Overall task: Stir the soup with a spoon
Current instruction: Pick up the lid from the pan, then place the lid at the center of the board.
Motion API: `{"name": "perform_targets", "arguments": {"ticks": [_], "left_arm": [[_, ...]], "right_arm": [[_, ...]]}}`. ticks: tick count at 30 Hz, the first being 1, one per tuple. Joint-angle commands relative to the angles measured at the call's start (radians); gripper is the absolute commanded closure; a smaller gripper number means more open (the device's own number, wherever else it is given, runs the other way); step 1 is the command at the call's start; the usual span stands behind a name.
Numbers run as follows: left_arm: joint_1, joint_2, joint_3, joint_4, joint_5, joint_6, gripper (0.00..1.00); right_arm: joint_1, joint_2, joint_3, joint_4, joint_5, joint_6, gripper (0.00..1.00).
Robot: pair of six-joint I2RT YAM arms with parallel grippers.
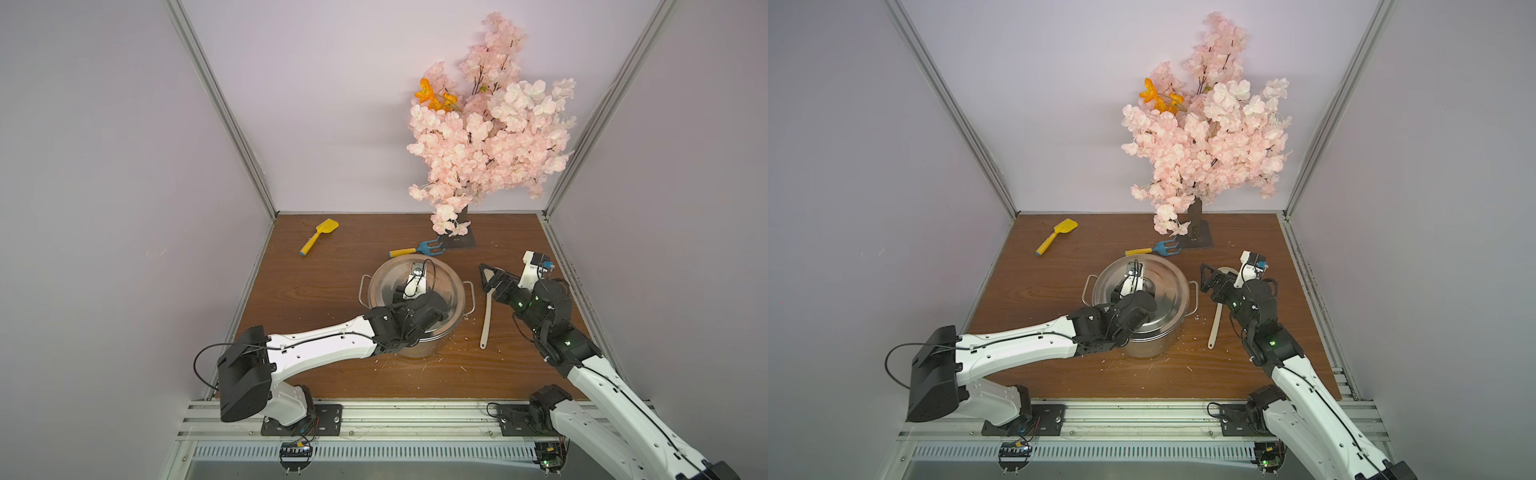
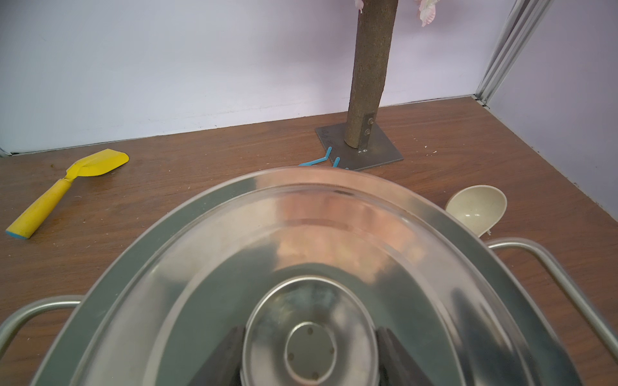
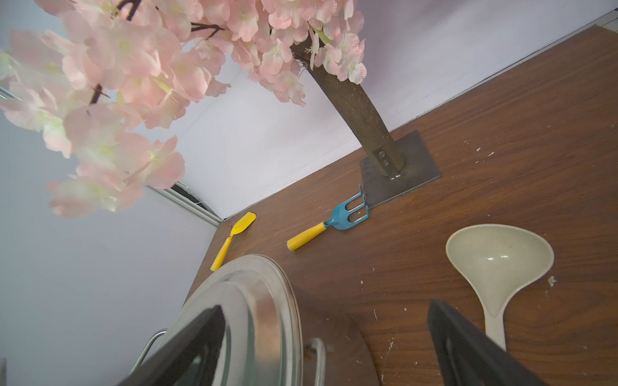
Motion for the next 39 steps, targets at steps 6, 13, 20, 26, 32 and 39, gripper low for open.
{"name": "perform_targets", "arguments": {"ticks": [6, 13, 20, 26, 32, 39], "left_arm": [[0.007, -0.082, 0.01, 0.03, -0.034, 0.034, 0.51], [0.036, -0.166, 0.012, 0.014, -0.058, 0.045, 0.52], [0.125, -0.291, 0.01, -0.058, -0.103, 0.067, 0.52], [0.294, -0.435, -0.051, -0.148, -0.09, 0.049, 0.52], [0.61, -0.559, -0.183, -0.174, 0.037, 0.022, 0.5], [0.92, -0.522, -0.34, -0.087, 0.196, -0.046, 0.48]], "right_arm": [[0.005, -0.024, -0.001, 0.001, 0.031, -0.011, 0.01], [0.005, -0.027, 0.002, -0.004, 0.042, -0.02, 0.01], [0.005, -0.023, 0.001, -0.009, 0.056, -0.03, 0.01], [0.005, -0.018, -0.013, -0.023, 0.08, -0.024, 0.01], [0.003, -0.012, -0.042, -0.045, 0.137, 0.013, 0.01], [-0.003, -0.001, -0.091, -0.039, 0.166, 0.065, 0.02]]}}
